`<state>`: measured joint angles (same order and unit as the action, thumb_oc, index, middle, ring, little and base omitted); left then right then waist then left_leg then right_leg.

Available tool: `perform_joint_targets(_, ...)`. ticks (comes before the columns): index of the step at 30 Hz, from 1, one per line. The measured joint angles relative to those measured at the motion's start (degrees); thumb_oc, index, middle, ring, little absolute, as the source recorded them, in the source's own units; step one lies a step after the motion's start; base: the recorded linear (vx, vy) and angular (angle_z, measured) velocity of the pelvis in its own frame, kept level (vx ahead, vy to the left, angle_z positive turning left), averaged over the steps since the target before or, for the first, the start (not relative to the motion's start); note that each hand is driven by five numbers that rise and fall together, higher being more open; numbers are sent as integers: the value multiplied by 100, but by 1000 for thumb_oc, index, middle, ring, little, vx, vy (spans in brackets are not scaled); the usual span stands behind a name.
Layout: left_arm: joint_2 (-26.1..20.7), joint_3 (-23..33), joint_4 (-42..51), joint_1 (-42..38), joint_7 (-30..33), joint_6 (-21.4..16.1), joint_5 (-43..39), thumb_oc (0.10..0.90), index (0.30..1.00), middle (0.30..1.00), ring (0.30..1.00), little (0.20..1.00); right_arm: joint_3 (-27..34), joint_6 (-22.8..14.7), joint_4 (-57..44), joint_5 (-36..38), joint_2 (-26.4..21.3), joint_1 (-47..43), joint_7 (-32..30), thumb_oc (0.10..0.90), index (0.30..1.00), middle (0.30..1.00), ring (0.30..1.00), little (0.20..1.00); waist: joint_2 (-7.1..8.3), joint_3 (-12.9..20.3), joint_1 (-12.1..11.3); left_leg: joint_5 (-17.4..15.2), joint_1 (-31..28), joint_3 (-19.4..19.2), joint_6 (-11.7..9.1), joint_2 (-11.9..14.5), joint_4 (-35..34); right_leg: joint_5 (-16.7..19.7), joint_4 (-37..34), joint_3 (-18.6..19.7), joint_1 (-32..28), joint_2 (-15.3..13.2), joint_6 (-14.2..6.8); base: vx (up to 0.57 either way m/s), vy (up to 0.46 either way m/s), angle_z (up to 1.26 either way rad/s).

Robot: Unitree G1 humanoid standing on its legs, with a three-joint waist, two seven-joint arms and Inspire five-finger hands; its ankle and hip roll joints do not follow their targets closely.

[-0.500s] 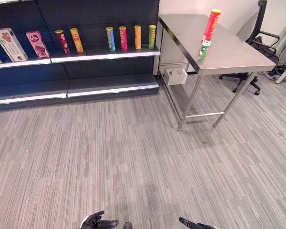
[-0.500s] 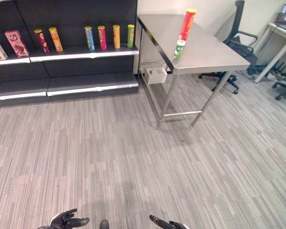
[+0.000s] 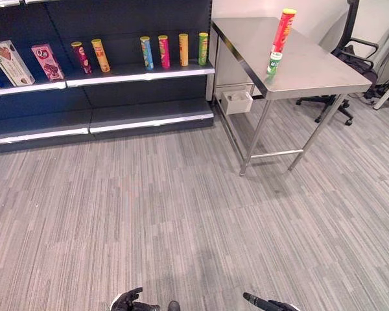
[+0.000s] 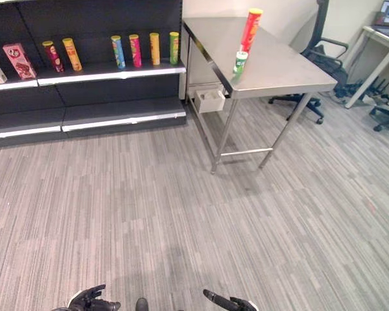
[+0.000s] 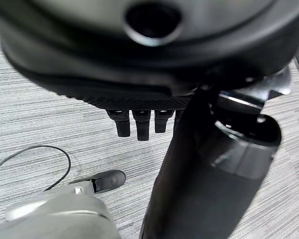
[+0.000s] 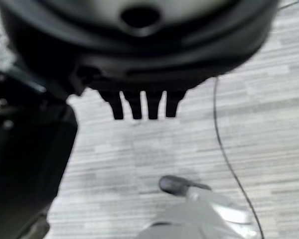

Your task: Put the goods on the table back onto the shelves and tidy them up.

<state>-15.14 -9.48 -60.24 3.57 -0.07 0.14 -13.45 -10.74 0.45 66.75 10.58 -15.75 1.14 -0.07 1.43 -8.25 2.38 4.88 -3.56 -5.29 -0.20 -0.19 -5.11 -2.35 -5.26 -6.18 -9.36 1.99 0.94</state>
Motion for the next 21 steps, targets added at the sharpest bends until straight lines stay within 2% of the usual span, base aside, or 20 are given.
perform_joint_targets(3, -11, 1, 3, -88, -44, -1, -3, 800, 900, 900, 900, 900, -43, -1, -2, -2, -1, -46, 38, 800, 900, 900, 900, 900, 22, -101, -19, -53, 104, 0, -92, 25, 196, -16, 23, -1, 30, 11, 9, -10, -105, 2)
perform_joint_targets(6, -29, 8, 5, -262, -41, -1, -13, 800, 900, 900, 900, 900, -117, -3, 0, -3, -4, -179, 99, 800, 900, 900, 900, 900, 102, -320, -57, -115, 472, -44, -298, 67, 819, -22, 150, -4, 179, 10, 186, -15, -149, 0)
perform_joint_targets(7, -16, 48, -1, -339, -21, -4, -98, 800, 900, 900, 900, 900, -97, -13, 1, 5, 5, -233, 91, 800, 900, 900, 900, 900, 128, -384, -96, -149, 799, 15, -408, 77, 1315, -86, 321, -9, 332, -24, 278, 64, -108, 12)
perform_joint_targets(8, -23, 92, 0, -557, 11, -8, -283, 800, 900, 900, 900, 900, -101, -27, 5, 25, 19, -333, 98, 800, 900, 900, 900, 900, 286, -631, -173, 39, 1440, 91, -615, 29, 2449, -137, 507, -71, 422, -143, 414, 100, -76, 19)
perform_joint_targets(9, -13, 122, 21, -617, 52, -48, -456, 800, 900, 900, 900, 900, -109, -24, 9, 31, 6, -345, 93, 800, 900, 900, 900, 900, 314, -685, -194, 40, 1676, 151, -590, 42, 2929, -29, 502, -126, 386, -167, 445, 120, -42, 28)
perform_joint_targets(10, -5, 176, 23, -607, 86, -64, -576, 800, 900, 900, 900, 900, -108, -25, 11, 82, 0, -353, 84, 800, 900, 900, 900, 900, 298, -693, -175, -144, 1837, 140, -381, 144, 3319, -18, 410, -158, 224, -89, 491, 273, 21, 18)
perform_joint_targets(11, -8, 174, 26, -598, 88, -67, -575, 800, 900, 900, 900, 900, -107, -31, -11, 106, -12, -369, 78, 800, 900, 900, 900, 900, 283, -694, -173, -151, 1847, 143, -374, 190, 3301, -91, 405, -138, 205, -45, 587, 230, 31, 22)
perform_joint_targets(12, -2, 162, 58, -619, 86, -60, -576, 800, 900, 900, 900, 900, -103, -18, -30, 128, -46, -398, 77, 800, 900, 900, 900, 900, 220, -728, -168, -153, 1893, 123, -396, 242, 3103, -107, 372, -130, 199, -11, 580, 411, 119, 12)
perform_joint_targets(13, 10, 147, 159, -612, 76, -55, -576, 800, 900, 900, 900, 900, -100, 4, -39, 139, -87, -420, 77, 800, 900, 900, 900, 900, 216, -746, -170, -151, 1894, 64, -417, 215, 2443, -76, 251, -109, 202, -10, 540, 339, 122, 4)
perform_joint_targets(14, 46, 159, 192, -566, 84, -55, -578, 800, 900, 900, 900, 900, -107, 7, -94, 144, -156, -423, 77, 800, 900, 900, 900, 900, 157, -756, -206, -117, 1832, 34, -446, 214, 1543, -8, 150, -80, 166, 8, 484, 341, 120, -28)
perform_joint_targets(15, 127, 318, 225, -462, 94, -50, -671, 800, 900, 900, 900, 900, -106, 13, -151, 148, -282, -465, 33, 800, 900, 900, 900, 900, -75, -791, -360, 117, 1674, 197, -728, 378, -98, -26, -31, 138, 34, 187, 309, 478, 167, -36)
perform_joint_targets(16, 159, 416, 252, -488, 94, -58, -738, 800, 900, 900, 900, 900, -100, 11, -217, 151, -361, -488, -8, 800, 900, 900, 900, 900, -168, -915, -390, 187, 1768, 243, -701, 420, -62, -15, -13, 142, -94, 244, 409, 518, 190, -45)
perform_joint_targets(17, 133, 444, 296, -466, 108, -117, -750, 800, 900, 900, 900, 900, -117, 7, -247, 152, -417, -447, -26, 800, 900, 900, 900, 900, -222, -920, -478, 218, 1869, 283, -724, 429, -85, -105, -17, 234, -303, 272, 405, 647, 258, -10)
perform_joint_targets(18, 38, 333, 283, -445, 100, -129, -729, 800, 900, 900, 900, 900, -141, -1, -284, 151, -441, -422, -25, 800, 900, 900, 900, 900, -264, -860, -450, 278, 1914, 279, -819, 368, -86, -312, -18, 240, -454, 268, 308, 408, 197, -129)
perform_joint_targets(19, 40, 524, 91, -86, 161, -119, -711, 800, 900, 900, 900, 900, -110, -65, -220, 148, -412, -406, -32, 800, 900, 900, 900, 900, -186, -492, -737, 204, 1767, 255, -533, 371, -53, -680, -45, 797, -731, 47, 198, 625, 372, -115)
perform_joint_targets(20, 18, 541, -12, -54, 192, -90, -687, 800, 900, 900, 900, 900, -120, -81, -225, 148, -351, -360, -28, 800, 900, 900, 900, 900, -62, -413, -696, 543, 1595, 224, -241, 122, -56, -814, -6, 771, -900, -203, 41, 617, 388, -134)
perform_joint_targets(21, 22, 561, -55, -6, 203, -102, -663, 800, 900, 900, 900, 900, -37, -55, -217, 117, -279, -236, 13, 800, 900, 900, 900, 900, 151, -411, -644, 834, 1345, 27, 93, -95, -42, -847, 151, 805, -1045, -482, -115, 660, 448, -29)
